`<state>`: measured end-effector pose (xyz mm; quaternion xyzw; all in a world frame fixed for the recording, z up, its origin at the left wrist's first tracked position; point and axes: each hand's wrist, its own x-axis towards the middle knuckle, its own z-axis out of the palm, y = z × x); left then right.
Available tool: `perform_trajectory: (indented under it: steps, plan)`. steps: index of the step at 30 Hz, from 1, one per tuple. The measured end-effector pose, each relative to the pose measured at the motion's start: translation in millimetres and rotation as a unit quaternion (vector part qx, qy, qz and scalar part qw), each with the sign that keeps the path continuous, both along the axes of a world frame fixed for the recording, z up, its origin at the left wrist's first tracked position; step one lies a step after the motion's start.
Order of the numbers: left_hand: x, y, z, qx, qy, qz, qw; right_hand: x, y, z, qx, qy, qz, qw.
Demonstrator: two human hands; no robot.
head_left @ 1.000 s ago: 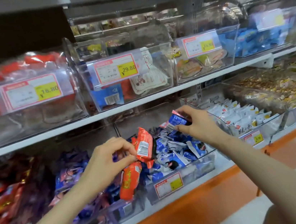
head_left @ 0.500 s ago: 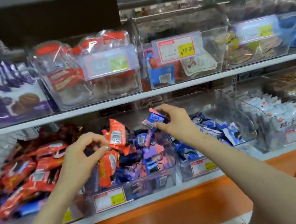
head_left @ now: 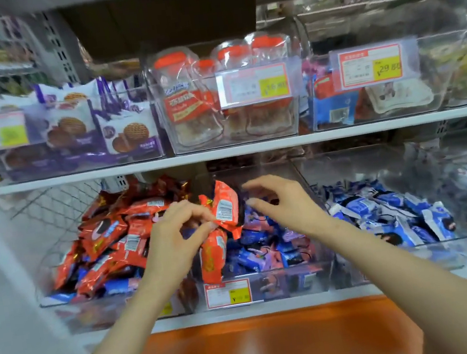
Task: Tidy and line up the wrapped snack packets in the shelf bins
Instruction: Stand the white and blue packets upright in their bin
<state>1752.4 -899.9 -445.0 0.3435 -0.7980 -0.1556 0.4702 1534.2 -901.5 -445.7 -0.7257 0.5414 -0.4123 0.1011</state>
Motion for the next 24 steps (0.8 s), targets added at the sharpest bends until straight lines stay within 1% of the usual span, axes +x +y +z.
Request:
perform_trajectory:
  steps: [3,6,8,10,12,14,18,20,22,24]
  plan:
    - [26,11,6,-0.02,0.054,0.05,0.997,22,6,2,-0.005,-0.007,0.045,0.999]
    - [68,16,13,-0.024,0.127,0.106,0.986,42,5,-2,-0.011,0.013,0.069,0.997]
    - [99,12,14,-0.029,0.131,0.151,0.979,56,2,-3,-0.012,0.029,0.088,0.996]
    - [126,1,16,-0.038,0.099,0.195,0.975,71,-1,-1,-0.005,0.043,0.105,0.994]
    - [147,-15,18,-0.068,0.036,0.236,0.969,87,-5,1,-0.002,0.055,0.118,0.992]
    - [161,-34,18,-0.115,-0.035,0.26,0.958,100,-10,2,-0.001,0.06,0.125,0.99]
    - [177,-79,11,-0.174,-0.186,0.274,0.927,112,-18,0,-0.01,0.053,0.127,0.99]
    - [179,-98,7,-0.186,-0.239,0.271,0.914,116,-23,-1,-0.016,0.06,0.12,0.991]
    - [180,-117,2,-0.161,-0.244,0.28,0.914,121,-29,-2,-0.016,0.072,0.114,0.991]
    - [178,-132,0,-0.077,-0.2,0.286,0.934,127,-37,-2,-0.022,0.076,0.104,0.991]
